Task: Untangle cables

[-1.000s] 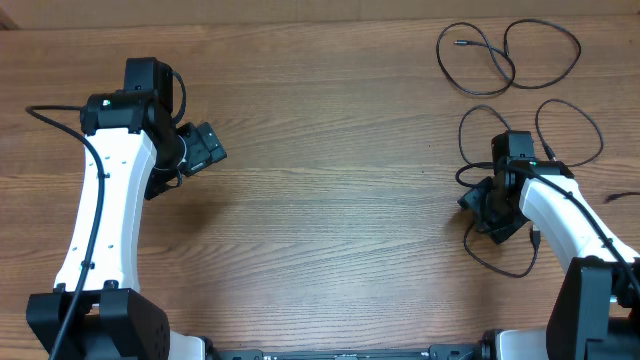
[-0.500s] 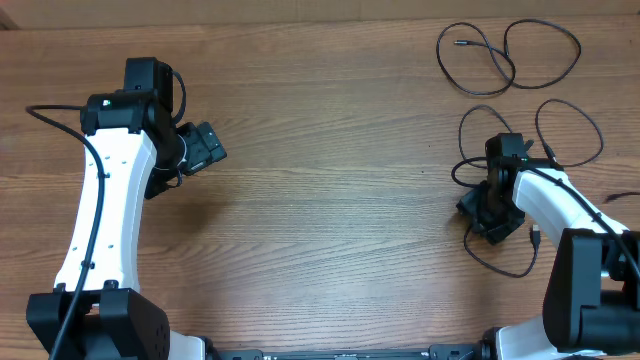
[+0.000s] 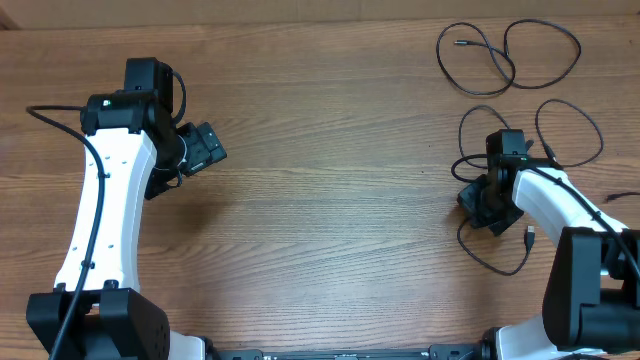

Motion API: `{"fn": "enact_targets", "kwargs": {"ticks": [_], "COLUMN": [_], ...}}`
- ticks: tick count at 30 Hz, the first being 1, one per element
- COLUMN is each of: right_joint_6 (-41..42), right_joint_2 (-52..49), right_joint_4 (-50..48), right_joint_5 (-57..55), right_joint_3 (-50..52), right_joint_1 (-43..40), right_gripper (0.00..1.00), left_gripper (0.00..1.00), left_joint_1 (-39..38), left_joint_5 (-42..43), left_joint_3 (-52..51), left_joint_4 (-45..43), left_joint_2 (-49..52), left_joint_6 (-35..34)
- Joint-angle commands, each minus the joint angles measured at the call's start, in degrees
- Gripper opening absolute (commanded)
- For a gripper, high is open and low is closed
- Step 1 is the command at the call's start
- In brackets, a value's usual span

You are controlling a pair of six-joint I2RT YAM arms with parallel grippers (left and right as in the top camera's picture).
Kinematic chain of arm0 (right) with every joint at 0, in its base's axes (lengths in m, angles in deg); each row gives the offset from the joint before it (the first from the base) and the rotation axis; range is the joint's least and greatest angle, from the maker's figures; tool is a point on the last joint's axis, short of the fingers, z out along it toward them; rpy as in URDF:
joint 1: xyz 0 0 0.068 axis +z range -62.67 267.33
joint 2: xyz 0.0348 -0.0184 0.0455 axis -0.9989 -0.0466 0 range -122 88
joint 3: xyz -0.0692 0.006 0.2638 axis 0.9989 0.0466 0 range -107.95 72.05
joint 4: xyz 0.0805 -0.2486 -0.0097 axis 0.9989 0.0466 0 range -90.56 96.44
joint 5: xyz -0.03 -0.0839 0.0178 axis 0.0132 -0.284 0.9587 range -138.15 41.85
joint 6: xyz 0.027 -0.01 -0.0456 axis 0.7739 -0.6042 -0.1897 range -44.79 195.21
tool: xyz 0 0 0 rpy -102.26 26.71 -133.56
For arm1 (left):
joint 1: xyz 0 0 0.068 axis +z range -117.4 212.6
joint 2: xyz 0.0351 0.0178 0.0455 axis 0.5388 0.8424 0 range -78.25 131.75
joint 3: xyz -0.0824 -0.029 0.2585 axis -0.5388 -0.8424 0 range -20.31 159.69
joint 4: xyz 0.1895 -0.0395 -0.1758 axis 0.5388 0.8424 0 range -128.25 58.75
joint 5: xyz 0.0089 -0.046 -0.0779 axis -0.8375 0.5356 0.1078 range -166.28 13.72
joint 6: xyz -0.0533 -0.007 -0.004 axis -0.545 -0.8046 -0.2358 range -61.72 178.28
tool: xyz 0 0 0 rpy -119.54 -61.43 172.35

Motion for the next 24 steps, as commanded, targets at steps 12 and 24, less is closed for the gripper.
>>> {"fn": "enact_targets", "kwargs": {"ticks": [12, 24], "right_joint_6": [-7.65, -13.25], "right_joint_2": [-1.05, -1.05], "right_joint_4": [6.60, 10.97], "right_joint_5": [-5.18, -7.65], "right_joint_3": [-12.50, -11.89], "right_joint_1": [-0.59, -0.59], "right_gripper": [0.04, 0.04], "left_gripper": [0.99, 0.99], "left_joint_1": [-0.50, -0.50], "left_joint_5": [-0.59, -0.59], "left_joint_3": [-0.37, -0.37], "left_joint_4": [0.04, -0.26], "left_joint_2": [0.52, 0.52], "left_joint_6": [1.11, 1.09]}}
